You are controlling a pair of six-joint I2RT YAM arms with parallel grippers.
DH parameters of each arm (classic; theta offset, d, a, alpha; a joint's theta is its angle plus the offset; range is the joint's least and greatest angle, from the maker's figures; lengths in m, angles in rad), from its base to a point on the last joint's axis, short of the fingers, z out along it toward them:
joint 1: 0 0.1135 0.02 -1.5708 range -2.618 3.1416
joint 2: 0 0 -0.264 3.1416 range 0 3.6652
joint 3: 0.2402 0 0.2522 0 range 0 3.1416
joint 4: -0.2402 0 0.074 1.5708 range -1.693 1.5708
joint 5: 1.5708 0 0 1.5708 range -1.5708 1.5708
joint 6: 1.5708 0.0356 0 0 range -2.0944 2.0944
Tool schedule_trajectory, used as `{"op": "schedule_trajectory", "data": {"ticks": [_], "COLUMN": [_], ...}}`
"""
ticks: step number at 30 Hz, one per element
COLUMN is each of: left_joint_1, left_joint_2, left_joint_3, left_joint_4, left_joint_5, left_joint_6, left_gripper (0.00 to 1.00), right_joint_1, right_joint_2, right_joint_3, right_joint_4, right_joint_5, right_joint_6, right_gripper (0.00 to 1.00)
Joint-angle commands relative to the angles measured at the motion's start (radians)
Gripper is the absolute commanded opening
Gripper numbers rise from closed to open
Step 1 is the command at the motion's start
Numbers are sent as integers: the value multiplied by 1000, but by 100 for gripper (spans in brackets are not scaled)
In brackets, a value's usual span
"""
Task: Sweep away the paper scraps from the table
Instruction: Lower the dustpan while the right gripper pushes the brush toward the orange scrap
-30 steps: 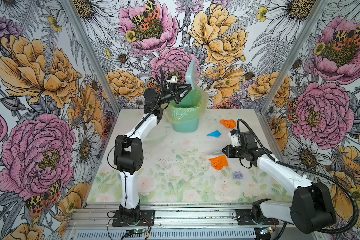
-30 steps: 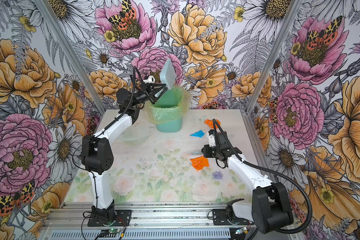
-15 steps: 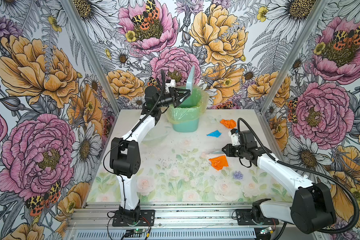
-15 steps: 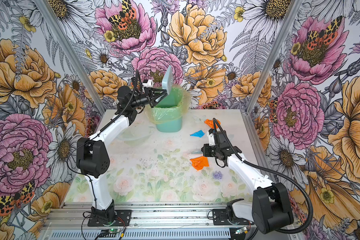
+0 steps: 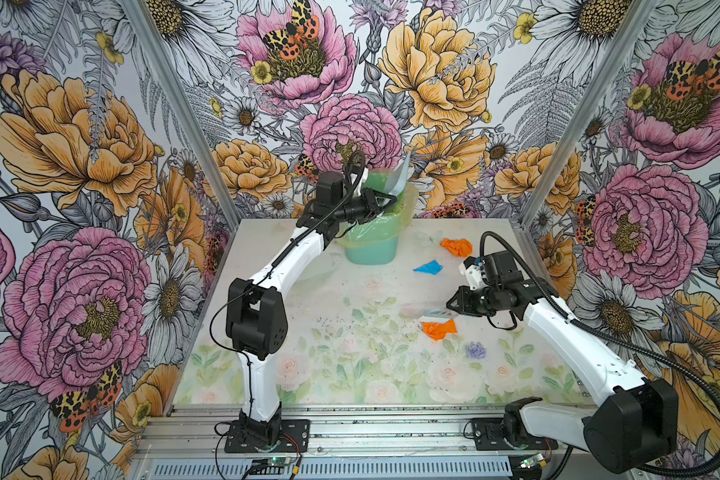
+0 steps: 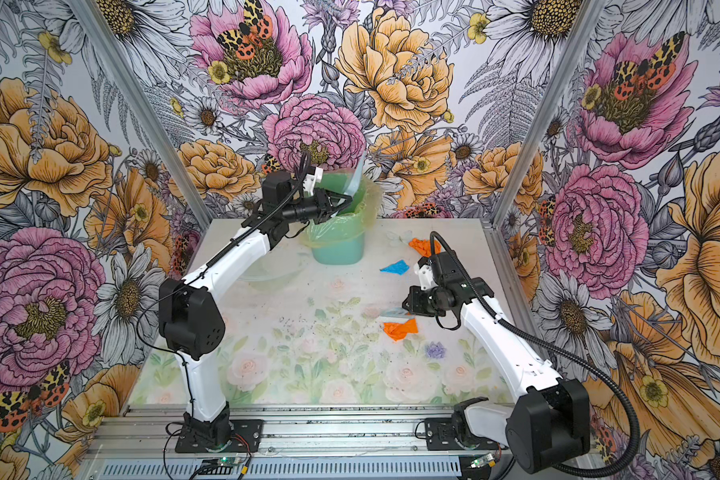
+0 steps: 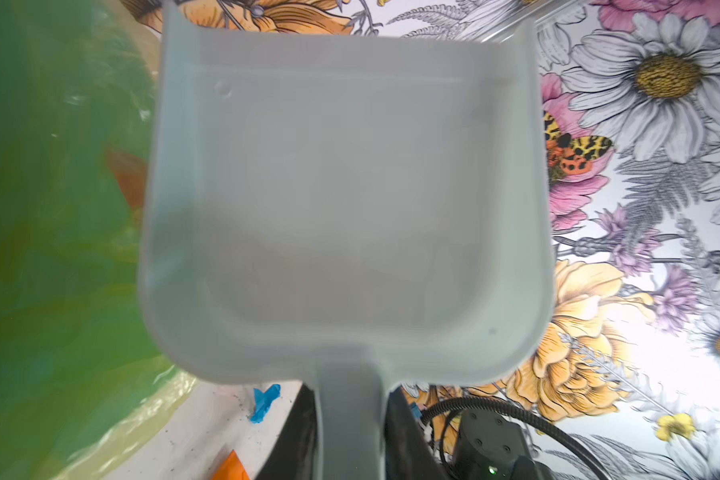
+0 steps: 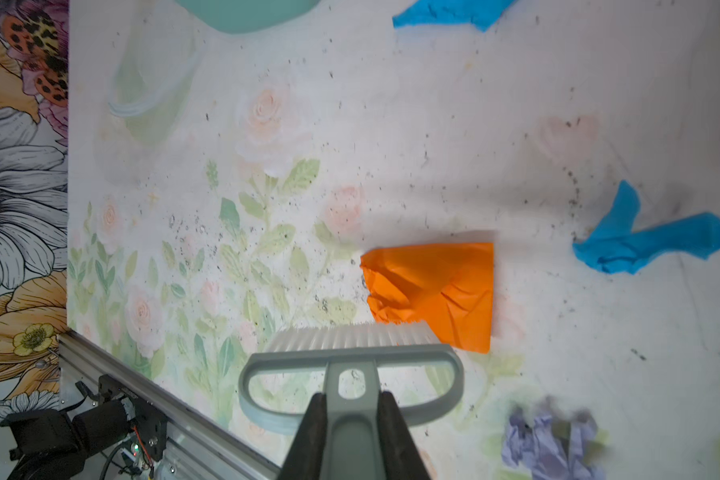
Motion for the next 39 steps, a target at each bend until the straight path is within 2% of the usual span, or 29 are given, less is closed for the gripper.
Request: {"op": "schedule_trajectory", "data": {"ticks": [1,7,14,16,20,26,31,34,39], "left_joint_1": [-15,-81,-138,-154,-176,-197,-224,-239,-272], "left_joint_2": [-94,-191,-282,-303,-336,-380,-405,-413,-438], "left_joint_3": [0,-117,-298,-339,-415,-519,-585,-605,-624], "left_joint_4": [-223,-297,-312,-325,-324,-337,-378,-392,-393], "left_joint_5": [-139,-323,-441,-455,-387,-427,-516,-523,-539], "left_joint_6": [251,406,491,518,549,568,606,617,650], "left_gripper": [0,0,0,0,0,0,0,0,0], "right_joint_1": [-2,-2,1,0,-1,6,-5,-18,-57], "right_joint_2": [-35,30,177,230,358,481,433,372,252], "right_joint_3": [-6,-7,55,98,235,386,370,323,262], "right_joint_4": [-133,-114,21,43,63,86,84,83,77], "right_joint_5": [9,76,133,134,138,57,-8,-42,-8], "right_joint_6": [6,41,42,43,42,21,-19,-37,-36], "right_gripper": [0,0,0,0,0,0,0,0,0]}}
